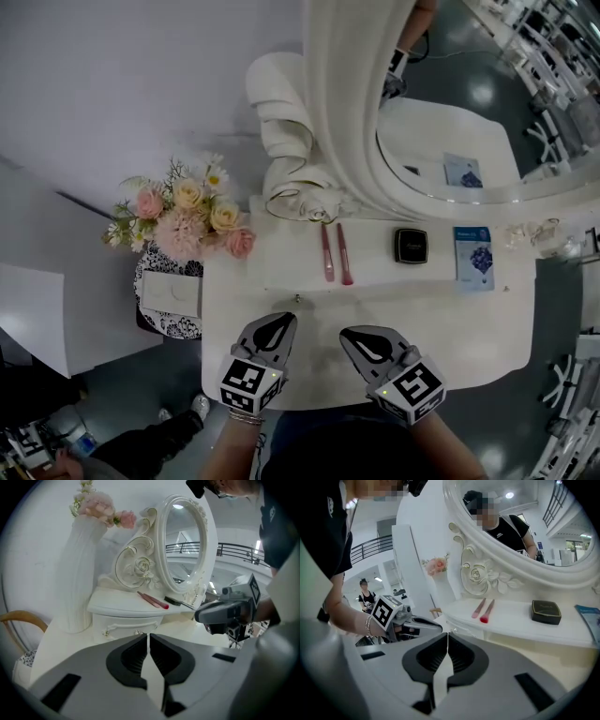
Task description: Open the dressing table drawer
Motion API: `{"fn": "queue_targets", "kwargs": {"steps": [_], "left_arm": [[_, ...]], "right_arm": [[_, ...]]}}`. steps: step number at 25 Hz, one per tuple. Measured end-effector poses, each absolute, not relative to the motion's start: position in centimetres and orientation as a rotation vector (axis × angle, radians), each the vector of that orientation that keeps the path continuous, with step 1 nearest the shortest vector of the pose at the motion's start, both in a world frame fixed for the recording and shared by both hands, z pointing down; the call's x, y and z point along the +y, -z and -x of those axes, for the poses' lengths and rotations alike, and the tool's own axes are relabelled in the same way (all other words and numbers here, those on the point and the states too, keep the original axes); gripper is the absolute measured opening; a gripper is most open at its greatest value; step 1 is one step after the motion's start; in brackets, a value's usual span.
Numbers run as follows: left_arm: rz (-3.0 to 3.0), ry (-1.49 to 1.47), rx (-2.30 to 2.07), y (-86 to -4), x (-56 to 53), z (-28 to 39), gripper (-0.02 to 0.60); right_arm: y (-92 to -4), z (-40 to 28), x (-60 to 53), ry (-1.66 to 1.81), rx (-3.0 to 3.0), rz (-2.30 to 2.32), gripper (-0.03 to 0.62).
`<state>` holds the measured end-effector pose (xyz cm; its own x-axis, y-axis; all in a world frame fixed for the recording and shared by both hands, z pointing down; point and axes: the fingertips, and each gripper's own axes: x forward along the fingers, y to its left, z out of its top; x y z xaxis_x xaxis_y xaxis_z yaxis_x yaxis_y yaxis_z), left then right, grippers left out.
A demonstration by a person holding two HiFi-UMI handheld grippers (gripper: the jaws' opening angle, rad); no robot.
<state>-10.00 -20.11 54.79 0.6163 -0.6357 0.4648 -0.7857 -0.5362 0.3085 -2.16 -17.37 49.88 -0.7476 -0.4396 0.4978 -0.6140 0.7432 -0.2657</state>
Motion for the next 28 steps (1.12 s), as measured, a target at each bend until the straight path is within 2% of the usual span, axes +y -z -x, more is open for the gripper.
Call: {"fn": "queue_targets", "kwargs": {"steps": [12, 13, 14, 15, 23, 28], "left_arm": [[-2.332, -0.509, -1.122, -56.8, -21.7, 9.8, 0.017], [-2.326, -0.514, -1.119, -56.9, -21.7, 9.8, 0.049], [-2.317, -0.517, -1.115, -57.1, -21.7, 9.8, 0.112], [-2.31, -0.519, -1.11, -57.3, -21.8, 9.7, 0.129], [-2.327, -0.509, -1.079, -57.8, -22.5, 8.7, 0.162], [-2.3, -0.49, -1.106, -57.9, -23.0, 8.6, 0.16]], "right_arm": [[-51.6, 3.5, -18.0, -0.635, -2.524, -0.781, 0.02], [-51.7, 3.6, -18.1, -0.642, -2.524, -0.781, 0.02], [-51.8, 3.6, -18.1, -0.644, -2.524, -0.779, 0.02], [-51.8, 3.7, -18.2, -0.643, -2.525, -0.776, 0.02], [-51.6, 4.0, -18.7, -0.639, -2.54, -0.785, 0.021], [-51.5, 4.2, -18.2, -0.631, -2.547, -0.766, 0.02]]}}
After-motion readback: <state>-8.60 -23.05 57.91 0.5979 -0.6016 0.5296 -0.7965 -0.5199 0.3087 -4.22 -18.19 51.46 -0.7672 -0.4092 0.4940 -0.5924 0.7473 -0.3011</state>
